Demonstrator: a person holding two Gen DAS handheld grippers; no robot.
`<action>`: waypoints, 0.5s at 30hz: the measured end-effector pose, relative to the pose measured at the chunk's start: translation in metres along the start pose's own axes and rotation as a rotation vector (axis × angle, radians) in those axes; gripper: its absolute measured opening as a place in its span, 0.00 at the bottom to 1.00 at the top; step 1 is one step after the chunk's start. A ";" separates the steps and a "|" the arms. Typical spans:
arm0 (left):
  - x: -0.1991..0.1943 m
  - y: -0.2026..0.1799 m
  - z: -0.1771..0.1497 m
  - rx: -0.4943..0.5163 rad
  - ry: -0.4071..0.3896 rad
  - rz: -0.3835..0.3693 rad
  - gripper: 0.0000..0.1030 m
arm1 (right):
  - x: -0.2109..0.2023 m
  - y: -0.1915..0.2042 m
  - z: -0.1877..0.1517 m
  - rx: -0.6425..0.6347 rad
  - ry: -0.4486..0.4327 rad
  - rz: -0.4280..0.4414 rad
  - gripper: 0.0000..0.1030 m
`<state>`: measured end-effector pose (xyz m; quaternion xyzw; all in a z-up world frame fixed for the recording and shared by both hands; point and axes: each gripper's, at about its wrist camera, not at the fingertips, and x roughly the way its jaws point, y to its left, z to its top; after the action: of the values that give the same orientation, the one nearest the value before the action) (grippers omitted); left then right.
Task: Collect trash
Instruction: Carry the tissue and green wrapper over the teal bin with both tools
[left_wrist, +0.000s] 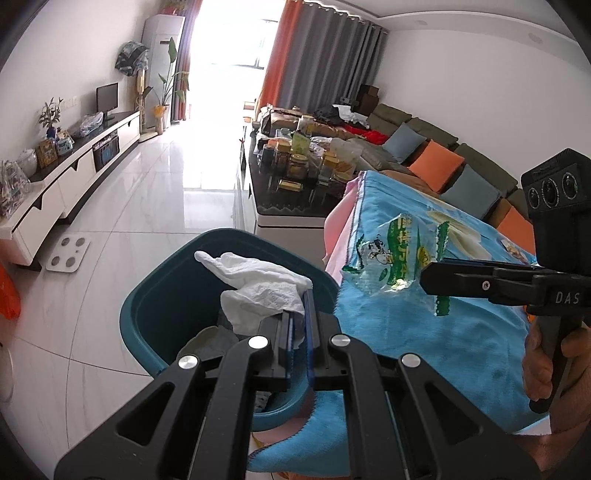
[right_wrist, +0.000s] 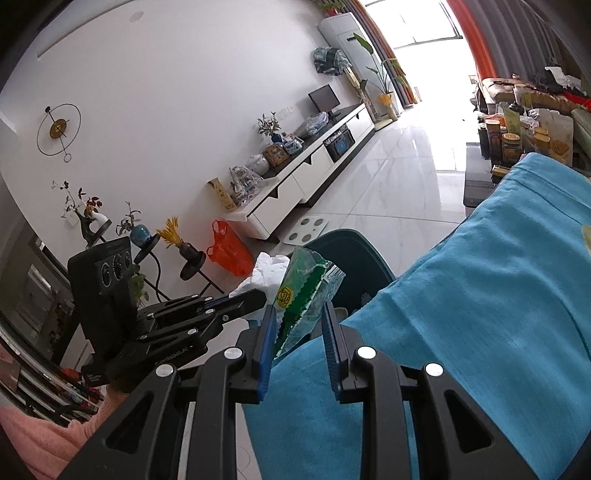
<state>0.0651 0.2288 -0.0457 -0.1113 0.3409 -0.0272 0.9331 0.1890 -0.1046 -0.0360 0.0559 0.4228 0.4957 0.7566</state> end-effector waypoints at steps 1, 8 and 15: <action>0.002 0.001 0.000 -0.007 0.005 -0.003 0.05 | 0.002 0.000 0.001 -0.001 0.004 -0.004 0.23; 0.014 0.008 -0.001 -0.039 0.031 0.001 0.05 | 0.020 0.001 0.008 -0.006 0.030 -0.025 0.23; 0.025 0.018 -0.004 -0.070 0.053 0.012 0.05 | 0.040 0.003 0.013 -0.006 0.068 -0.039 0.23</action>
<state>0.0811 0.2421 -0.0683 -0.1413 0.3670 -0.0128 0.9193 0.2017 -0.0671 -0.0500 0.0287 0.4479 0.4837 0.7514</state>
